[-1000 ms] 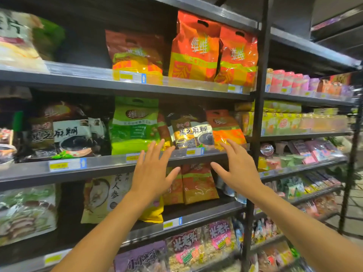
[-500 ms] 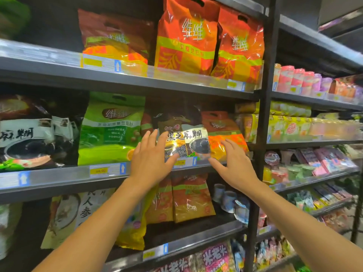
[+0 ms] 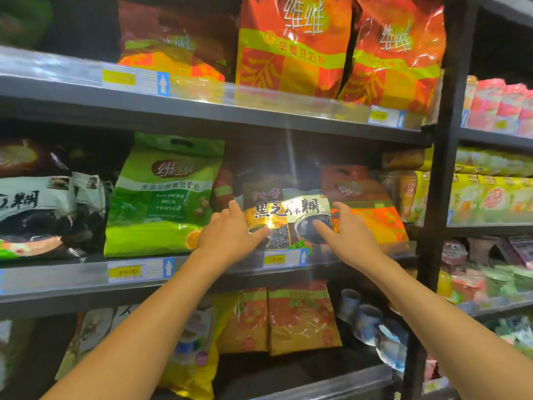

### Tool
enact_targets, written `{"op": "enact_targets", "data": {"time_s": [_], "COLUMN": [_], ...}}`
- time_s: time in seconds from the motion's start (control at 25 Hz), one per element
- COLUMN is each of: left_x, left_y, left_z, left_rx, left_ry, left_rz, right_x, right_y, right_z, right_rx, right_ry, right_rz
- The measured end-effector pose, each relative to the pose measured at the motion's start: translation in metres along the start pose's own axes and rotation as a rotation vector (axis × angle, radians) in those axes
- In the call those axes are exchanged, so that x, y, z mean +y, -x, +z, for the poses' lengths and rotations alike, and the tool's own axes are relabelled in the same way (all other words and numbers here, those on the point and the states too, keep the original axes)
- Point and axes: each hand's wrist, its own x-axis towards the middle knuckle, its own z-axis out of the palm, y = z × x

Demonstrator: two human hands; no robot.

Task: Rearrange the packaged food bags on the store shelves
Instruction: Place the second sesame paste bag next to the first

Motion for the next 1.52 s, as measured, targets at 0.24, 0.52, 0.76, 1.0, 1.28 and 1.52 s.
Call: {"op": "enact_targets", "data": {"time_s": [0.24, 0.52, 0.76, 1.0, 1.28, 1.52], "left_x": [0.012, 0.028, 0.058, 0.069, 0.075, 0.053], "left_y": [-0.008, -0.013, -0.003, 0.043, 0.11, 0.204], "left_z": [0.003, -0.008, -0.032, -0.027, 0.018, 0.08], "left_rx": [-0.168, -0.047, -0.02, -0.202, -0.163, -0.141], "left_ry": [0.116, 0.392, 0.956, 1.33, 1.378, 1.284], "left_rz": [-0.092, -0.22, -0.367, -0.319, -0.223, -0.296], "right_x": [0.023, 0.027, 0.021, 0.046, 0.078, 0.123], "right_y": [-0.033, -0.055, -0.065, -0.022, 0.067, 0.156], "right_z": [0.017, 0.017, -0.017, -0.04, -0.039, 0.008], "right_rx": [-0.129, -0.139, -0.064, -0.097, -0.219, -0.494], "right_ry": [0.134, -0.246, -0.558, -0.807, -1.072, -1.207], "right_rz": [0.023, -0.019, -0.04, -0.07, -0.04, 0.303]}}
